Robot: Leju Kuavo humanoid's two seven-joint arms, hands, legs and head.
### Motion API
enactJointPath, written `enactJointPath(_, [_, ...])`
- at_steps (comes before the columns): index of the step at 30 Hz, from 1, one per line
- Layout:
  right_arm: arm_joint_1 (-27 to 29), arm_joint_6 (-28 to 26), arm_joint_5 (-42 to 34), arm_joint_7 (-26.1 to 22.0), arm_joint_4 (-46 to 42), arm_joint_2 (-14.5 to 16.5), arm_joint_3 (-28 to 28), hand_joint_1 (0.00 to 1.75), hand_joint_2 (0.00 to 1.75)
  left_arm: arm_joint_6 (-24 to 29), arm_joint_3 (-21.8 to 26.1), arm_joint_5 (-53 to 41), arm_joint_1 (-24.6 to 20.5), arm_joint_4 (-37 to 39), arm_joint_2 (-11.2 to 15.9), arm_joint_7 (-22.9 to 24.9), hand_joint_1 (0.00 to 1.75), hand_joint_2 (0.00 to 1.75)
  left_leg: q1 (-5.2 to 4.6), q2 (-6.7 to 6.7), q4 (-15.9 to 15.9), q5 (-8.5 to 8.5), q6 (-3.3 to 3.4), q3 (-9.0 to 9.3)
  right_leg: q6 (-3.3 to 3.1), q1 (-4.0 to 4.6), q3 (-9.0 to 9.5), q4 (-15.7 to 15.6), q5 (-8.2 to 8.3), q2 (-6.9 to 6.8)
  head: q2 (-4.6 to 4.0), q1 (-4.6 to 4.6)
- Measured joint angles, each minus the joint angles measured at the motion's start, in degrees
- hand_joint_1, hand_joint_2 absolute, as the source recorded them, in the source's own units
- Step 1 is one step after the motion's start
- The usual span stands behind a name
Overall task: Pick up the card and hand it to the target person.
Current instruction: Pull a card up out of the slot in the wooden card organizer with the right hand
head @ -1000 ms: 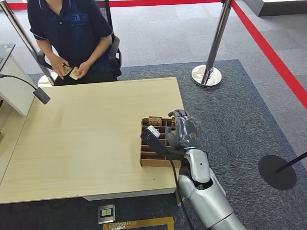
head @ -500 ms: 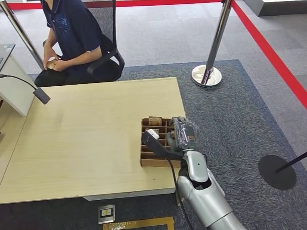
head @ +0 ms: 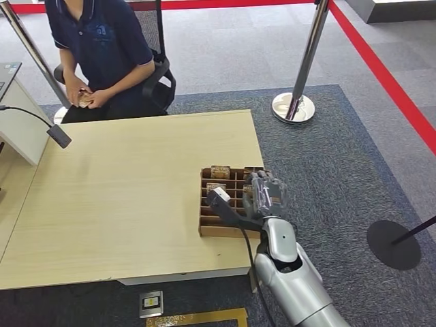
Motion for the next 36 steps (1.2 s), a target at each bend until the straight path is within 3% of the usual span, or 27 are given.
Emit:
enactJointPath(17, [-4.15,-0.89,0.66,-0.29,5.67,1.9,-0.18,0.8,1.75,-0.24,-0.46,-0.13,0.04,0.07,-0.18,-0.38,0.0,0.0,-0.01,0.05,0.01,0.0,0.0,-0.02,0.0,-0.01,-0.03,0.03,0.01,0.05,0.0,0.0])
enactJointPath(36, [-3.12,-0.49,1.9,1.02,6.58,1.4,-0.85,0.79,1.75,0.18,-0.47,0.01,0.17,0.13,-0.42,-0.28,0.0,0.0,0.0,-0.01,0.0,-0.01,0.0,-0.01,0.0,0.0,0.0,0.01,-0.01,-0.01,0.0,0.0])
